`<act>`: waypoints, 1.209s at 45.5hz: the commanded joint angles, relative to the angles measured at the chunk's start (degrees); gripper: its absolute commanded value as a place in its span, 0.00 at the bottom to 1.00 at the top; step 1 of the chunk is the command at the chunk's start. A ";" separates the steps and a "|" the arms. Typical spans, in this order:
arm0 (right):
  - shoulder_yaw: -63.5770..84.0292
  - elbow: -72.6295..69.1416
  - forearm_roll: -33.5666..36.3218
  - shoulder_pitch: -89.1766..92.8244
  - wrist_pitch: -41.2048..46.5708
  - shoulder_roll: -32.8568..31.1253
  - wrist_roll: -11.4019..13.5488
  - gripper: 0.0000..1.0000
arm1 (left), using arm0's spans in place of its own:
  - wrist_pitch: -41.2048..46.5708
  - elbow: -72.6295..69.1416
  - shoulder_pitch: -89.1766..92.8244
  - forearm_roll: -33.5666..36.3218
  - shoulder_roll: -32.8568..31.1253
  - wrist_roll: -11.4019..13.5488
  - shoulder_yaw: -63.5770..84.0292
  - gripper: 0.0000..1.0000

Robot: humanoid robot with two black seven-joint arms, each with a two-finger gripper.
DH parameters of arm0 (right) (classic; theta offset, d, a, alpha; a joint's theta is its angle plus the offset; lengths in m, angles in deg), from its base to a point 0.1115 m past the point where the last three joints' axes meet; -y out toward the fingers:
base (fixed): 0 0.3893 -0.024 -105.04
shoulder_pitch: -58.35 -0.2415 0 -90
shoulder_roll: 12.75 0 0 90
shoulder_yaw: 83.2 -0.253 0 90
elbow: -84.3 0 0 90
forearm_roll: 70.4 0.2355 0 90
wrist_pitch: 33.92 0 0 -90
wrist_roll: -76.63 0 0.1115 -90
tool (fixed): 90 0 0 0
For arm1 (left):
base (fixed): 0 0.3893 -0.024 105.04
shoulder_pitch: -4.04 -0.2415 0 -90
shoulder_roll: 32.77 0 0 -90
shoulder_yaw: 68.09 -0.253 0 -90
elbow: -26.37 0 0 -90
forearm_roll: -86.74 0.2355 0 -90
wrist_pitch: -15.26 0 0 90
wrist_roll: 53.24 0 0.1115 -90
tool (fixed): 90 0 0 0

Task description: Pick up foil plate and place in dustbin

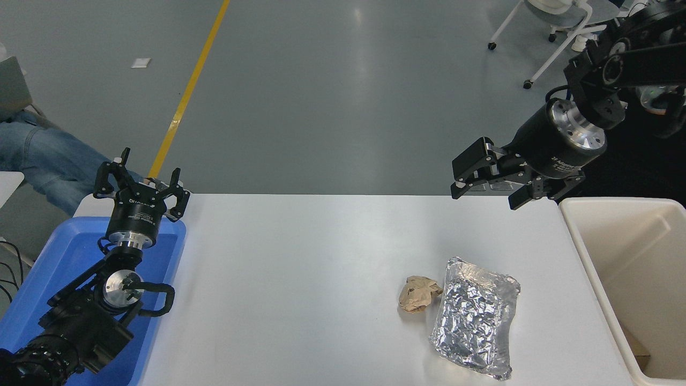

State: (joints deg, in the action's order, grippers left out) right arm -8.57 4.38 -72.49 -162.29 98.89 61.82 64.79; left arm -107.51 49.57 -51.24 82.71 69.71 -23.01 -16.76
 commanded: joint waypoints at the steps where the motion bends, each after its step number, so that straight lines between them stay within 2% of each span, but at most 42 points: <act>1: 4.03 0.03 0.06 0.12 0.00 -0.48 -0.03 1.00 | -0.01 0.00 0.00 -0.01 0.00 0.00 0.00 0.99; 14: 6.23 -0.06 0.06 12.33 -3.77 -6.01 -0.12 1.00 | -0.01 0.00 0.00 -0.01 0.00 0.00 0.00 0.99; 25: 4.83 0.03 -0.02 28.50 -26.87 -6.28 -0.12 1.00 | -0.01 0.00 0.00 -0.01 0.00 0.00 0.00 0.99; 31: 3.16 2.66 -0.02 37.37 -34.36 -5.84 -0.12 1.00 | -0.01 0.00 0.00 -0.01 0.00 0.00 0.00 0.99; 55: -6.60 9.08 -0.46 51.45 -40.34 -6.90 -0.12 1.00 | -0.01 0.00 0.00 -0.01 0.00 0.00 0.00 0.99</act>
State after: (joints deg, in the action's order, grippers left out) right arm -11.15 11.14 -72.70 -116.79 62.37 55.31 64.68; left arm -107.52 49.57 -51.24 82.71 69.71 -23.01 -16.76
